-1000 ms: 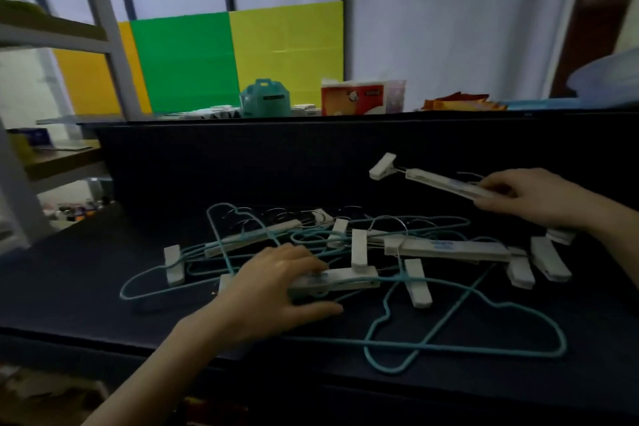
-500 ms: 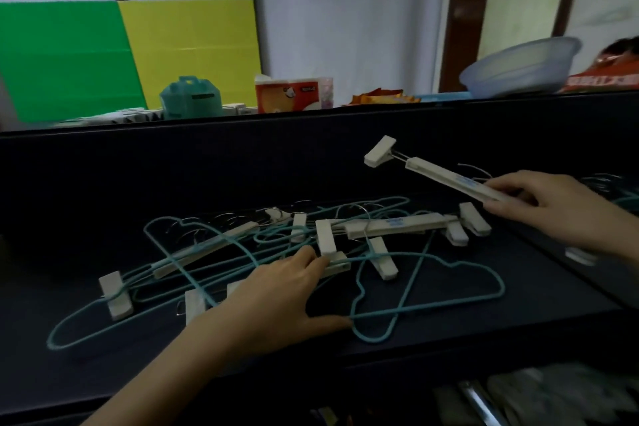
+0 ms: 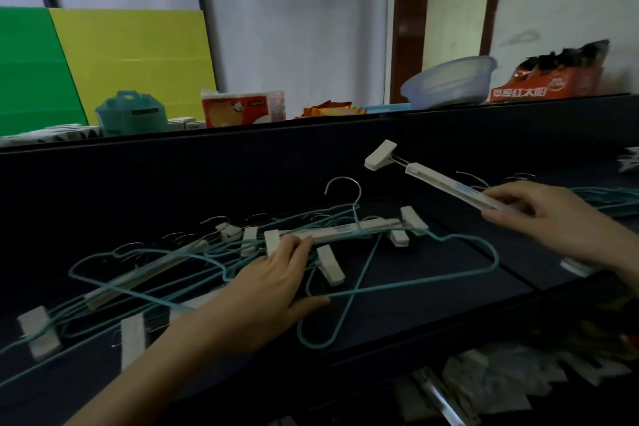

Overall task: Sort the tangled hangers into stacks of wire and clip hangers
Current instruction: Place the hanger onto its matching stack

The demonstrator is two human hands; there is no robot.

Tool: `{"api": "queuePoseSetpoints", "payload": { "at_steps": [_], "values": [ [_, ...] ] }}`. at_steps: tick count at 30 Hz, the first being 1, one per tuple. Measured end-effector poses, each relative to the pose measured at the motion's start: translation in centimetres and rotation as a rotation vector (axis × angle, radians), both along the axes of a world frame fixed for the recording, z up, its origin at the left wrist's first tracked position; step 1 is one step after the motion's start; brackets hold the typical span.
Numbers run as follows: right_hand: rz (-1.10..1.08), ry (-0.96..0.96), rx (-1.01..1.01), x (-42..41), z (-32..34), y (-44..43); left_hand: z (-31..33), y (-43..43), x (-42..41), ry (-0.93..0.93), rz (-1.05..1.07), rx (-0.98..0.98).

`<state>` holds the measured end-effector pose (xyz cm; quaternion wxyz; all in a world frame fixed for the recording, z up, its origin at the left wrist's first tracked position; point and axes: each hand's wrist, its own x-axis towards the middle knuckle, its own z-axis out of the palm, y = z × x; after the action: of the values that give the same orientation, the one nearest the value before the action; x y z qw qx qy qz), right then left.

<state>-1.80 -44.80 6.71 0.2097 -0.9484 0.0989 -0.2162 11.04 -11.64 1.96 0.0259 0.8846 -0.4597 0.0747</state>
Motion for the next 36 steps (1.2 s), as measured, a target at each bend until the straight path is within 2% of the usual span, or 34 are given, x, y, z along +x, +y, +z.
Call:
{"api": "queuePoseSetpoints", "payload": {
  "at_steps": [6,9,12,23,30,36],
  "values": [
    [0.004,-0.023,0.016,-1.8,0.5,-3.1,0.9,-4.0,-0.4,-0.061,-0.026,0.019],
    [-0.014,-0.035,0.011,-3.3,0.7,-5.5,1.4,-6.9,-0.8,-0.030,-0.023,0.020],
    [-0.045,-0.037,0.005,-5.4,1.0,-8.4,1.5,-10.0,-1.5,-0.002,-0.026,-0.027],
    [-0.188,-0.107,-0.043,-15.2,0.7,-22.2,1.5,-25.0,-5.7,-0.097,-0.034,-0.200],
    [-0.307,-0.122,-0.113,-18.2,0.2,-29.5,1.3,-34.9,-5.6,-0.043,-0.071,-0.245],
    [-0.322,-0.116,-0.106,-18.5,-0.7,-34.4,1.1,-41.8,-3.3,-0.002,-0.083,-0.260]
  ]
}}
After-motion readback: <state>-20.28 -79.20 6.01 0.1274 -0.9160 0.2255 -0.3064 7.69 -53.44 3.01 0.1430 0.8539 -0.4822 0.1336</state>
